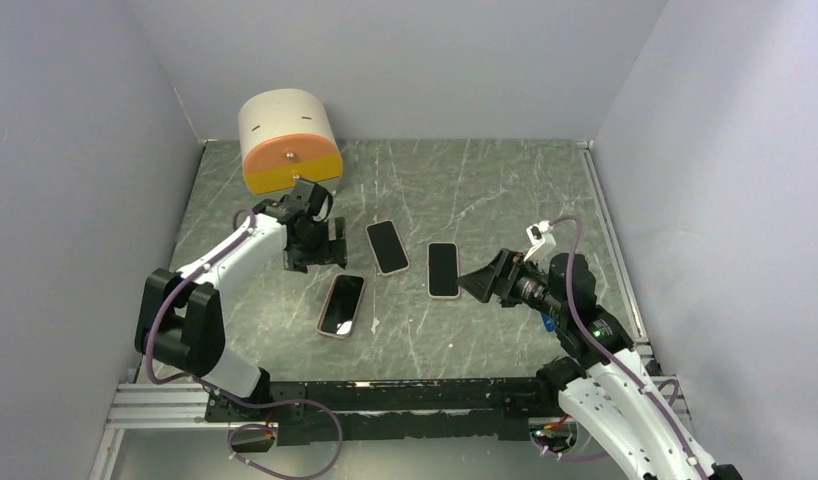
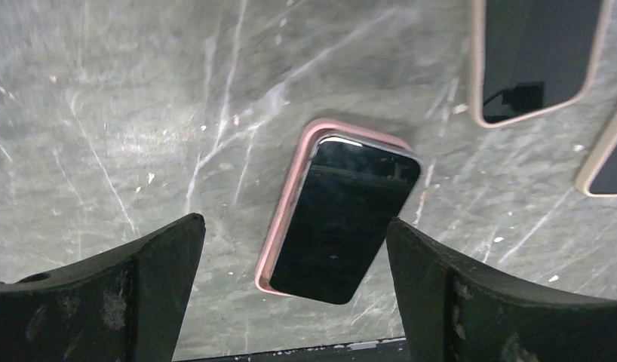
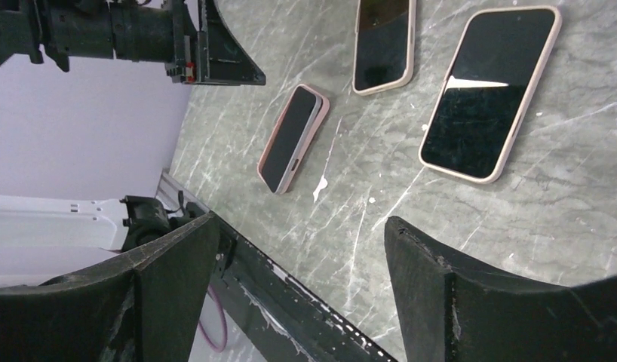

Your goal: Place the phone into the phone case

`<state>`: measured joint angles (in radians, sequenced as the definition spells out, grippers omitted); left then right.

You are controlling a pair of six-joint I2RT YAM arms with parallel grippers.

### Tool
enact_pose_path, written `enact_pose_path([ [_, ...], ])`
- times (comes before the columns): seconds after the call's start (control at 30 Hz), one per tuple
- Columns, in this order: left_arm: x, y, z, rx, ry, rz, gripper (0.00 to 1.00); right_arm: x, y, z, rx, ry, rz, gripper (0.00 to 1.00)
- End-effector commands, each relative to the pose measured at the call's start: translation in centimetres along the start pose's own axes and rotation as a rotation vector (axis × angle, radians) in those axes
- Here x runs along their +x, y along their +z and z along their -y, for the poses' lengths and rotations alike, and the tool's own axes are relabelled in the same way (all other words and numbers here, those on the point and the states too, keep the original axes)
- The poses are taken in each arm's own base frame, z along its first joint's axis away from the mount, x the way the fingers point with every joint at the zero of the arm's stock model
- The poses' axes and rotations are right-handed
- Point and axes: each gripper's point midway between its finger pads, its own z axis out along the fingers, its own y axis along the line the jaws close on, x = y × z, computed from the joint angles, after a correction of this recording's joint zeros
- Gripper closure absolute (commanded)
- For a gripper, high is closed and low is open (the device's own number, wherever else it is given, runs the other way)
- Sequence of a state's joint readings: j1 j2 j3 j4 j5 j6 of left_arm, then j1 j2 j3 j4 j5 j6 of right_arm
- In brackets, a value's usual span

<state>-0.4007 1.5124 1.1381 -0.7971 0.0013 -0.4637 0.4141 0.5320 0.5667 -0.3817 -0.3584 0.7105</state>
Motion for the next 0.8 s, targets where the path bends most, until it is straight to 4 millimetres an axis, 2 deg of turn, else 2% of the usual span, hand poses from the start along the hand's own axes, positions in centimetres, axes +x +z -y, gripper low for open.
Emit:
enact_pose_path([
  [0.0,1.4,1.2,-0.8,0.028,-0.108,-0.046,0.07,-0.7,0.8,-1.5,-0.078,0.023,0.021,0.19],
  [0.07,2.2,2.1,-1.8,0.028,-0.166,-0.081,0.14,-0.8,1.0,-1.7,-0.088,0.028,0.014,0.21],
  [0.17,3.1,3.3,-1.3,0.155,-0.236,-0.134,0.21,-1.0,1.4,-2.2,-0.108,0.028,0.012,0.22],
  [0.37,4.3,4.0,-1.9,0.185,-0.283,-0.139,0.25,-0.9,2.5,-2.5,-0.083,0.035,0.005,0.21],
  [0.47,5.0,4.1,-1.3,0.232,-0.286,-0.159,0.25,0.3,3.8,-3.0,-0.048,0.030,-0.052,0.18],
  [0.6,6.1,3.8,-0.1,0.322,-0.316,-0.141,0.22,1.9,5.6,-4.9,-0.033,0.001,-0.113,0.16],
  [0.77,6.8,3.4,1.2,0.389,-0.328,-0.166,0.25,3.5,7.3,-6.5,-0.069,0.009,-0.152,0.22],
])
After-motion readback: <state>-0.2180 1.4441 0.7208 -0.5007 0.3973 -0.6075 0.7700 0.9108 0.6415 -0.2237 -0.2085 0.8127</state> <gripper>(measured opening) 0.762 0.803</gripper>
